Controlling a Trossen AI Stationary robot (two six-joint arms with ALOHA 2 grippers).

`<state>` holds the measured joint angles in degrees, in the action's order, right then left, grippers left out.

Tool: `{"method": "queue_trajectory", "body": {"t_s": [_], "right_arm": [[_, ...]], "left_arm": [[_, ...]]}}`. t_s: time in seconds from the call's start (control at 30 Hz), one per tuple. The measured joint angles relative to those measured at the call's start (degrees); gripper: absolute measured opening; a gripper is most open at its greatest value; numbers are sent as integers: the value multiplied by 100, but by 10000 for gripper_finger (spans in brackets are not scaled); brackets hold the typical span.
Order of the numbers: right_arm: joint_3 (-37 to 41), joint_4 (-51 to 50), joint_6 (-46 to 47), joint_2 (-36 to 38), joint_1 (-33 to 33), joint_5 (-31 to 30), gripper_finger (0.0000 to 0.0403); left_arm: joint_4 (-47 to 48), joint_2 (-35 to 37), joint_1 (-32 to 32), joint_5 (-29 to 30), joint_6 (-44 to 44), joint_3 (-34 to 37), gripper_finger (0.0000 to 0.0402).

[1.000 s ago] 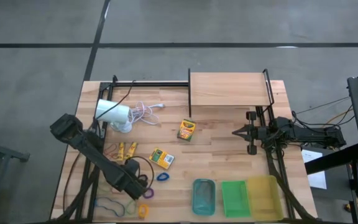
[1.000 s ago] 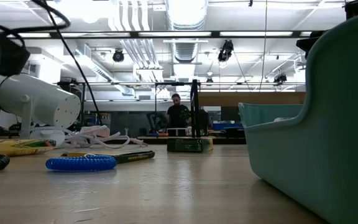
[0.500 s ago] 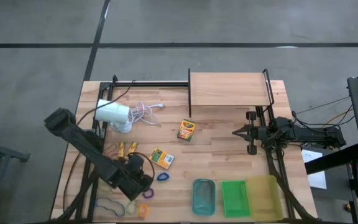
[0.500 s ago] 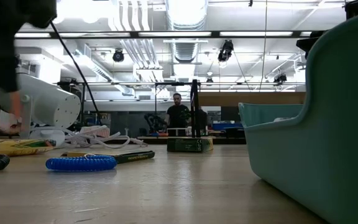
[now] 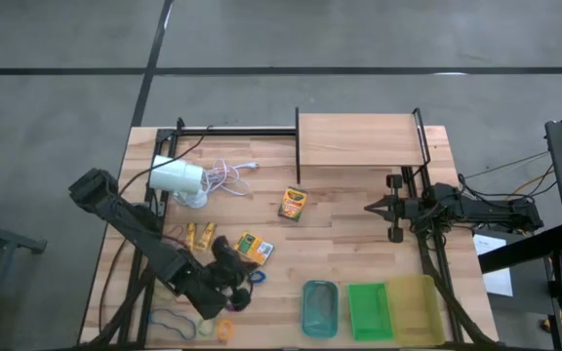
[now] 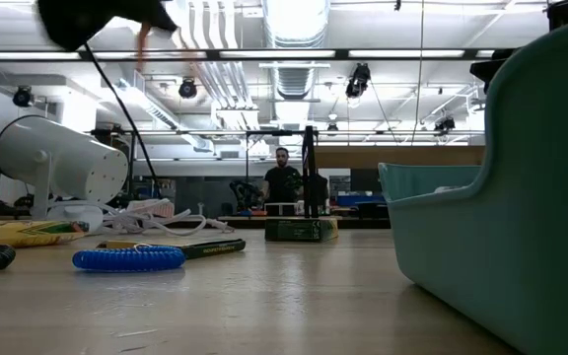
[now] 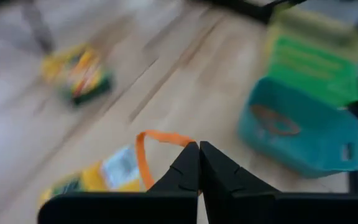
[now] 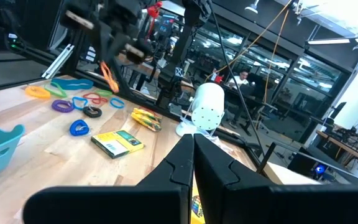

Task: Pick & Place Office Desk Supplies
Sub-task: Put the orange rubber band into the blue bin

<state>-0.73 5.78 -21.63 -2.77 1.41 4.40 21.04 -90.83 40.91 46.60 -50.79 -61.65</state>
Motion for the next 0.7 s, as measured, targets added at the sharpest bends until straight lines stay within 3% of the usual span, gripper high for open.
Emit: {"method": "queue_trajectory", "body": {"t_s": [0.17, 0.33, 0.7], "right_arm": [[1, 0, 1, -1, 0, -1, 8], [2, 0, 0, 0, -2, 0, 8], [1, 0, 0, -2, -2, 0, 8]], "left_arm": [[-1699, -80, 2, 9, 2305, 0, 5], [-2844, -295, -14, -265, 3709, 0, 5], [-4330, -1017, -404, -1756, 4978, 5, 6]]}}
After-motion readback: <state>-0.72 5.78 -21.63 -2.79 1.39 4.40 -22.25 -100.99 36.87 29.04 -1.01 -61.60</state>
